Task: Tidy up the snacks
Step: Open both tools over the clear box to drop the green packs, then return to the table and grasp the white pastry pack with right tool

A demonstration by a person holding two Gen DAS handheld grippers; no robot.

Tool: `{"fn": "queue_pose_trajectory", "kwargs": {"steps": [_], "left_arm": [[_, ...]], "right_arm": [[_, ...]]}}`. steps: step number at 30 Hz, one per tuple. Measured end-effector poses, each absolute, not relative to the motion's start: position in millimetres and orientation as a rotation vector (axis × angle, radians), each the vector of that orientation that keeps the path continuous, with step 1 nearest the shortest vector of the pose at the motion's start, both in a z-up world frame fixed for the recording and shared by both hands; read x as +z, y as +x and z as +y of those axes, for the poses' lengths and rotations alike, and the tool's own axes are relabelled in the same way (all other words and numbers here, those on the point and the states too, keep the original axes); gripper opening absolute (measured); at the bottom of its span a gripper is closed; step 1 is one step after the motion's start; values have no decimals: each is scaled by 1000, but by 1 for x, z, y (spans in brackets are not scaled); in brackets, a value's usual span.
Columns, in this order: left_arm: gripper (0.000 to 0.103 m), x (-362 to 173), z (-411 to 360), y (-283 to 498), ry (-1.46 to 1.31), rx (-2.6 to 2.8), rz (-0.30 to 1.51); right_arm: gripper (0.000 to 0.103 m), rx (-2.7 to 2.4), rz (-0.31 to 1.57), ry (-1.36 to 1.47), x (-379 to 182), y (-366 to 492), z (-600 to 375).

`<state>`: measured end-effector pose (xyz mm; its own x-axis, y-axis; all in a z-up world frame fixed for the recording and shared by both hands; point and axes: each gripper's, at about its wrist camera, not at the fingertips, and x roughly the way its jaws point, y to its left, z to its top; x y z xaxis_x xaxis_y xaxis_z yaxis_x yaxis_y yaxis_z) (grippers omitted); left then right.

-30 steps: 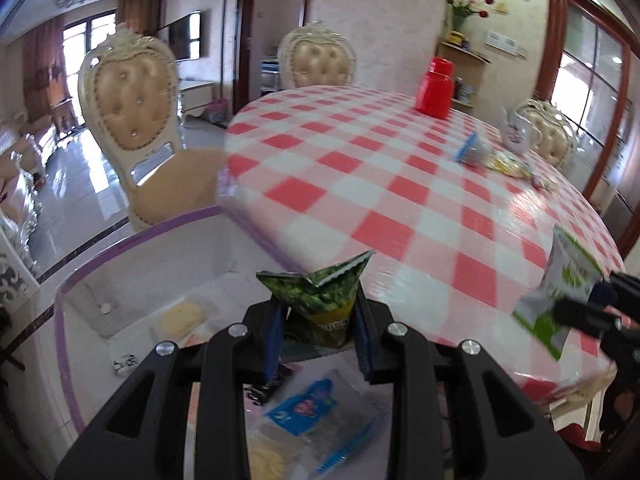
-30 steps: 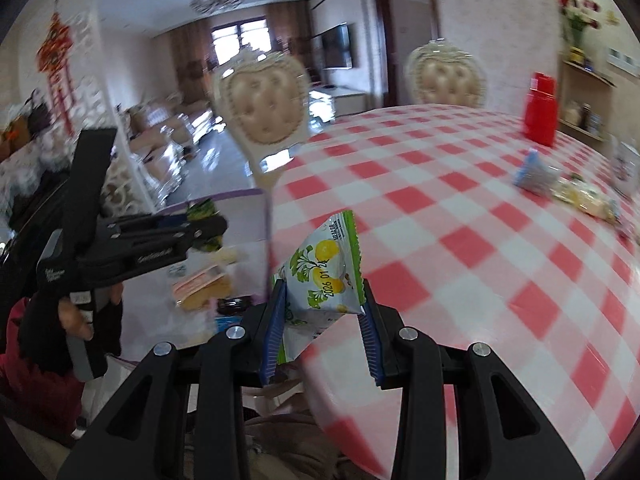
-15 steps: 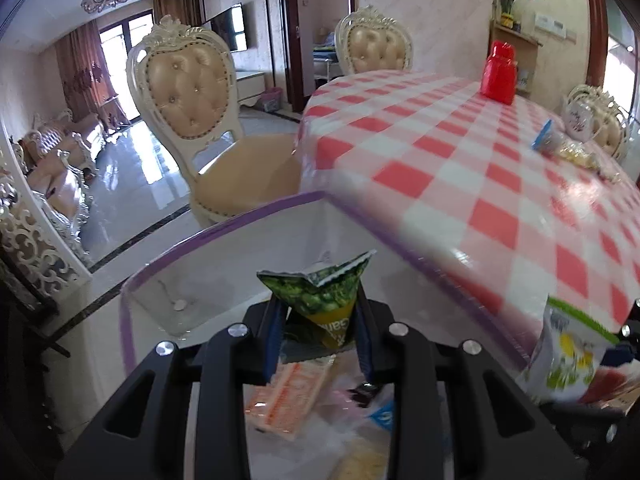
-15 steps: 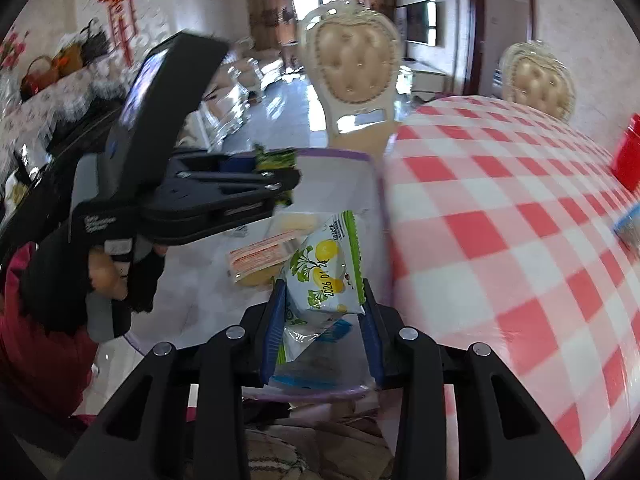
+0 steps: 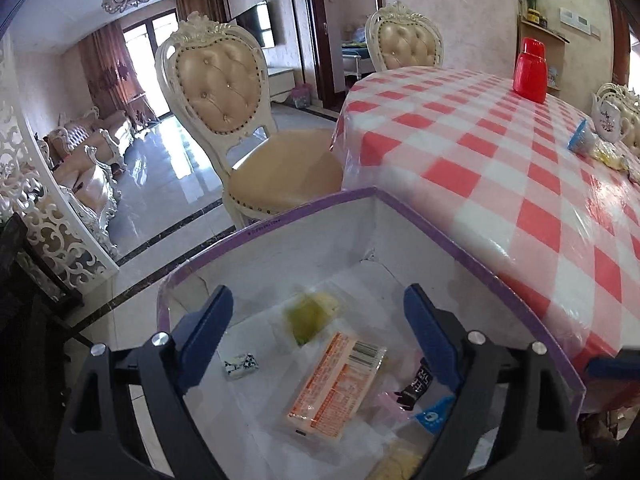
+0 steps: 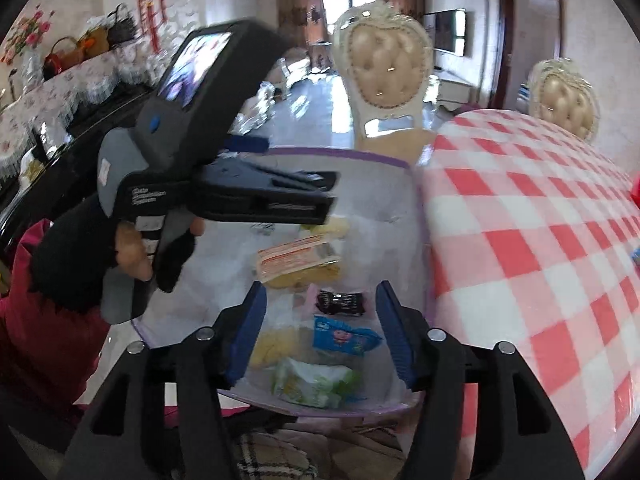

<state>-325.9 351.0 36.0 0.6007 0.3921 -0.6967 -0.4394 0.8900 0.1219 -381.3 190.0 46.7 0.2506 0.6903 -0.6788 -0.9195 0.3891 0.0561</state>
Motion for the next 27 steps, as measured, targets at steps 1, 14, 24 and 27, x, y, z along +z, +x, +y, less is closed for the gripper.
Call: {"fn": "queue_pose_trajectory", "kwargs": {"steps": [1, 14, 24, 27], "left_arm": [[94, 36, 350, -325, -67, 489, 792], [101, 87, 218, -277, -186, 60, 778], [101, 71, 46, -115, -290, -127, 738], [101, 43, 8, -64, -262, -145, 783]], "right_arm": [[65, 1120, 690, -371, 48, -377, 184], [87, 528, 607, 90, 52, -294, -35], [87, 164, 642, 299, 27, -221, -194], [87, 111, 694, 383, 18, -196, -229]]}}
